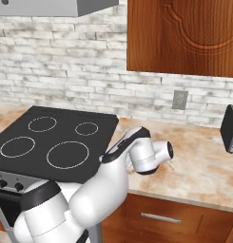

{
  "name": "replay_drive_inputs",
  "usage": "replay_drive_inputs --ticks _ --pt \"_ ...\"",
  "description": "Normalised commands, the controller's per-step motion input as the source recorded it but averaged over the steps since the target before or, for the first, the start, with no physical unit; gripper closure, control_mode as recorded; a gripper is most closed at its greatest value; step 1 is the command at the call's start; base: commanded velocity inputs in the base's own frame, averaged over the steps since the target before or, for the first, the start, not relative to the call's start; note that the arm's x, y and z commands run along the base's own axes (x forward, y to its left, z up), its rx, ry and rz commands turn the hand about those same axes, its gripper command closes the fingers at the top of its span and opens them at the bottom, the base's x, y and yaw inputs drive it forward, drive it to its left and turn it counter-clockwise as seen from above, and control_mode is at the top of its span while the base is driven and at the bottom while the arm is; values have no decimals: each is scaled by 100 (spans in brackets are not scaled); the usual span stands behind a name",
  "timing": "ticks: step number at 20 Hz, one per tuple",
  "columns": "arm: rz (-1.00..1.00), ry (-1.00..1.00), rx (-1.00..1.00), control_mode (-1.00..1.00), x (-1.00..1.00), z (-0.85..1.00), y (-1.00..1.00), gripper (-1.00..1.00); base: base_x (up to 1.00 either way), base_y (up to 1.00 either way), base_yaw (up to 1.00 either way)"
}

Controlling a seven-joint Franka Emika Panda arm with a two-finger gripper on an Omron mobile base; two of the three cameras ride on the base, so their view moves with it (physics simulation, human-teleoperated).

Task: Take 2 condiments from the cabinet and move them on the counter near the stove.Make sure the condiments are lined up with each other, next to each other.

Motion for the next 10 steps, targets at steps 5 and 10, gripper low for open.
replay_drive_inputs --ticks 5,10 --pt "0 0 0 -100 17 -8 0 100 0 0 0" --pt "0 0 0 -100 15 -8 0 100 0 0 0"
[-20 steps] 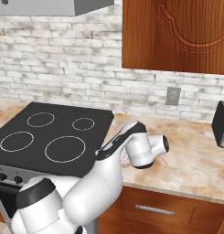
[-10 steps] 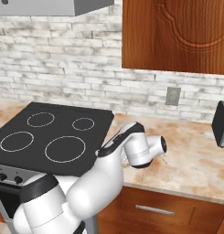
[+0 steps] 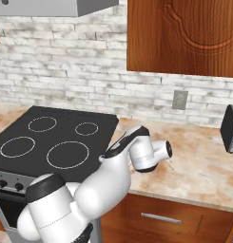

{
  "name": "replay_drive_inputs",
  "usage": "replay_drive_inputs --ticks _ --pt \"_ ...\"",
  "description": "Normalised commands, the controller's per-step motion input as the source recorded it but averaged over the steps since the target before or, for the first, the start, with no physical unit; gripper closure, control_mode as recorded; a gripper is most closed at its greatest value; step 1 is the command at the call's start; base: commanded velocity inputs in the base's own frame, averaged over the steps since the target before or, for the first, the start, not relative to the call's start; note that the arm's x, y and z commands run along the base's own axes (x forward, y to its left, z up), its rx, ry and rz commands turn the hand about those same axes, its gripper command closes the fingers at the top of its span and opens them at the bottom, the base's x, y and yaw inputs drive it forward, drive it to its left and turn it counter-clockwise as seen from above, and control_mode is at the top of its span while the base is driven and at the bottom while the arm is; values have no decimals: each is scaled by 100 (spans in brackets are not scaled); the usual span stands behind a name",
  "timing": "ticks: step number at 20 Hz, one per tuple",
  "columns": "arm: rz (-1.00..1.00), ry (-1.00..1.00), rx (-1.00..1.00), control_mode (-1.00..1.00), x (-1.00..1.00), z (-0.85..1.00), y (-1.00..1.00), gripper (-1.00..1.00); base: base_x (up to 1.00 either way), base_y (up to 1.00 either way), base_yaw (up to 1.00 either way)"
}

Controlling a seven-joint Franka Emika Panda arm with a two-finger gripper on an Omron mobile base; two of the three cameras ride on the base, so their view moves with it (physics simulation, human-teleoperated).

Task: Take 2 condiments from the cabinet and move them on the counter near the stove.Make sure the condiments are lined up with each other, next to each other.

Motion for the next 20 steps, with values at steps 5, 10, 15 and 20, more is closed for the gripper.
replay_drive_inputs --ticks 5,10,15,20 --pt "0 0 0 -100 6 -10 0 100 0 0 0" --pt "0 0 0 -100 0 -7 0 100 0 0 0" --pt "0 0 0 -100 0 0 0 100 0 0 0" --pt "0 0 0 -100 0 0 0 100 0 0 0"
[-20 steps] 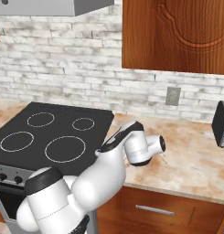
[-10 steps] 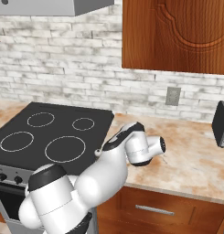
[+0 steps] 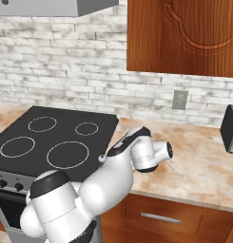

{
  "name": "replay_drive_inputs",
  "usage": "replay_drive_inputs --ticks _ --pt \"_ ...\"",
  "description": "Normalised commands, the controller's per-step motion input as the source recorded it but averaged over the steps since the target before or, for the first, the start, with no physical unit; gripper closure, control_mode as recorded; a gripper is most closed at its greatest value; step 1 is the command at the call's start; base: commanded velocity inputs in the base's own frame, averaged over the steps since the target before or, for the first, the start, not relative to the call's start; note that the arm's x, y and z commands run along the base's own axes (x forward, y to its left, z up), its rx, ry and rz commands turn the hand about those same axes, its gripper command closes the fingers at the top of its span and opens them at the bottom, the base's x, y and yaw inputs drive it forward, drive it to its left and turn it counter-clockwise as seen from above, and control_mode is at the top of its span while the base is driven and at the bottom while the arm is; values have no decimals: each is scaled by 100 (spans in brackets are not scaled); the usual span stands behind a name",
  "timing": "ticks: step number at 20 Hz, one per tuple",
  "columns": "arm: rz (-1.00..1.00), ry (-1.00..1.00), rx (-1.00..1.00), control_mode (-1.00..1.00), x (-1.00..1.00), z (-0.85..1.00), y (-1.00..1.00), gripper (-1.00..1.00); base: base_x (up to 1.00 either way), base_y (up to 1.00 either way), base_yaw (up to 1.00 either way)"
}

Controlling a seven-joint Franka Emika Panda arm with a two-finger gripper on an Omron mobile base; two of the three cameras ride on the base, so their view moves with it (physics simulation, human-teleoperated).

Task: Take 2 condiments from the cabinet and move them on the counter near the stove.Make sure the condiments are lined up with each other, next to each other.

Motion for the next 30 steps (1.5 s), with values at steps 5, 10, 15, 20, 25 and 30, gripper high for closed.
replay_drive_inputs --ticks 5,10,15,20,25,30 --pt "0 0 0 -100 0 0 0 -100 0 0 0" --pt "0 0 0 -100 0 0 0 -100 0 0 0" --pt "0 -3 0 -100 0 0 0 -100 0 0 0" --pt "0 0 0 -100 -4 0 0 -100 0 0 0" --pt "0 -1 0 -100 -17 19 -2 -100 0 0 0" --pt "0 0 -1 -100 -23 62 0 -100 0 0 0"
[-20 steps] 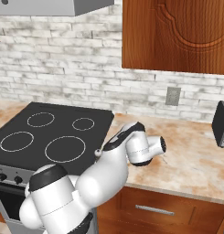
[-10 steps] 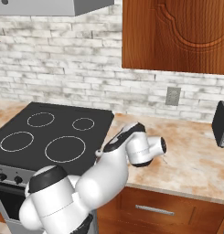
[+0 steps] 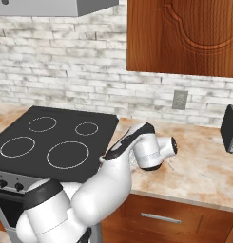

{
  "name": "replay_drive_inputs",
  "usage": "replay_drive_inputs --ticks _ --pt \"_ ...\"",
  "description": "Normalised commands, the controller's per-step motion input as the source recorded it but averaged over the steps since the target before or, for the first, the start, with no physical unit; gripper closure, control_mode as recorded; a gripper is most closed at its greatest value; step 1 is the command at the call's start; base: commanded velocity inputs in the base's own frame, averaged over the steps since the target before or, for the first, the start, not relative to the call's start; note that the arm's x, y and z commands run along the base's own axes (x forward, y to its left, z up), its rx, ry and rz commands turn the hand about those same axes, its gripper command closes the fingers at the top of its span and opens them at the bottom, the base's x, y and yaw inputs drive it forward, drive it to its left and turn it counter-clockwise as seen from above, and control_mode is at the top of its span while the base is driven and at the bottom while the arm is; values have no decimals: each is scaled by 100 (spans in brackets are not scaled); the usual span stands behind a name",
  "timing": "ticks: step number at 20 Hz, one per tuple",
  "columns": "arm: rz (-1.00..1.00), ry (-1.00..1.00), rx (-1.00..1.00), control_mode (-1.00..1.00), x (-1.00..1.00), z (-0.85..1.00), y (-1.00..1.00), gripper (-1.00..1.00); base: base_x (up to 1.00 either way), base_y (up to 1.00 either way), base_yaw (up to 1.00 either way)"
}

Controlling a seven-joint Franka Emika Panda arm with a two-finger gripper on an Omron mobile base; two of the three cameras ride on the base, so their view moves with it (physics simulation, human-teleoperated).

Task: Take 2 condiments from the cabinet and move them on the counter near the stove.Make sure the condiments are lined up with each other, next to each other.

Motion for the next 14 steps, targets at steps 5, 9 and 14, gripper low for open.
replay_drive_inputs --ticks 5,9,14 --pt "0 0 -6 -100 -31 64 12 -100 0 0 0" --pt "-18 -2 -10 -100 -13 57 66 -100 0 0 0" --pt "-49 -5 -3 -100 -19 43 67 -100 0 0 0"
